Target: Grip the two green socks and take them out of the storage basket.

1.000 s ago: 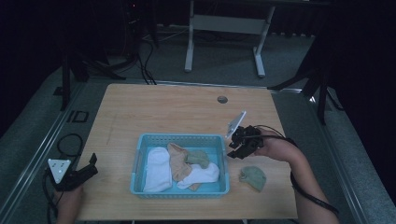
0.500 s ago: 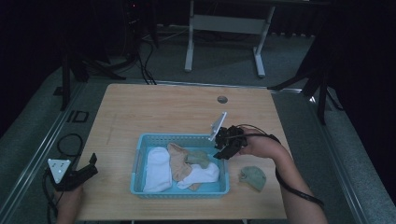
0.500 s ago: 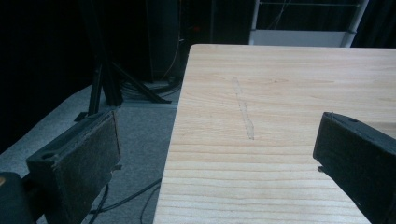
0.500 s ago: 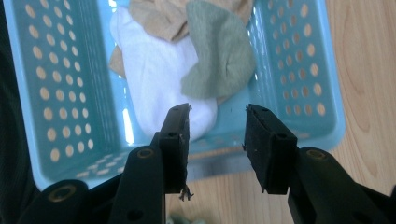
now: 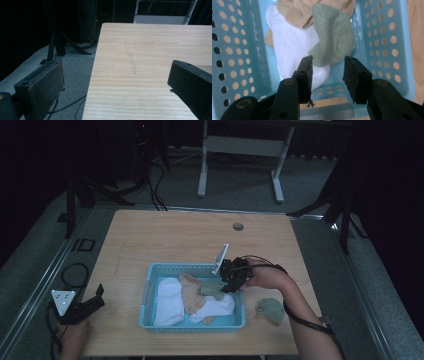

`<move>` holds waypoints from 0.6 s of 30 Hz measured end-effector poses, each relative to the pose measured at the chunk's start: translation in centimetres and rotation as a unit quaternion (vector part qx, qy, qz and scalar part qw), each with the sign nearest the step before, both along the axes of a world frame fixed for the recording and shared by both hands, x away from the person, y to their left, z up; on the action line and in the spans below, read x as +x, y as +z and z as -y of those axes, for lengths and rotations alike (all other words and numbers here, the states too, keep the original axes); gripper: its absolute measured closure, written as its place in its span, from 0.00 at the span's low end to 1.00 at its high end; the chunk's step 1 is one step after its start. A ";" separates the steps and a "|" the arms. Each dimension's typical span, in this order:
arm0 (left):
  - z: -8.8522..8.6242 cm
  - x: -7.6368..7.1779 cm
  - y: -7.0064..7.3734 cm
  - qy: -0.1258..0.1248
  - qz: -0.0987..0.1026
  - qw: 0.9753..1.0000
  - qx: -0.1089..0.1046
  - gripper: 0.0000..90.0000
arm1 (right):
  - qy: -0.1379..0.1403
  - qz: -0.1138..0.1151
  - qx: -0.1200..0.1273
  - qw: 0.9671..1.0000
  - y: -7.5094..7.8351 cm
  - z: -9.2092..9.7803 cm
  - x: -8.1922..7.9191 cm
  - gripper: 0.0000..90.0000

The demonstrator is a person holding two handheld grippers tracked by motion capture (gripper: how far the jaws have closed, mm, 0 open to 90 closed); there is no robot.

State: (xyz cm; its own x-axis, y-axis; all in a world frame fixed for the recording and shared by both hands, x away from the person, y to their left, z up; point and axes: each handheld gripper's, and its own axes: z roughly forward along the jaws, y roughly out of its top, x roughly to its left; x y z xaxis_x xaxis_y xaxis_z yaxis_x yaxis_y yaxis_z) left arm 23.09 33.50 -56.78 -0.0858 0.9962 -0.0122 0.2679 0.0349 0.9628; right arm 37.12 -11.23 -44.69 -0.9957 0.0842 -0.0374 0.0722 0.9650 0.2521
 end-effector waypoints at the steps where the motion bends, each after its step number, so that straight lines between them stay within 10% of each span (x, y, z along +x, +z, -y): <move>1: 0.0 0.0 0.0 0.000 0.000 1.000 0.000 0.00 | 0.000 0.000 0.000 1.000 0.0 0.0 0.0 0.66; 18: 0.0 0.0 0.0 -0.001 0.002 1.000 -0.002 0.00 | -0.004 -0.018 -0.018 1.000 -2.2 -1.0 0.9 0.65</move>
State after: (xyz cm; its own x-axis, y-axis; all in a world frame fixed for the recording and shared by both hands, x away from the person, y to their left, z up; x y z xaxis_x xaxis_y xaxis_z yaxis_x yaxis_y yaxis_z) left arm 23.07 33.55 -56.79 -0.0845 0.9963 -0.0169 0.2640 0.0388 0.9637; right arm 38.00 -10.20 -46.90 -0.9958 0.0917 -0.0045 0.0886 0.9728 0.2140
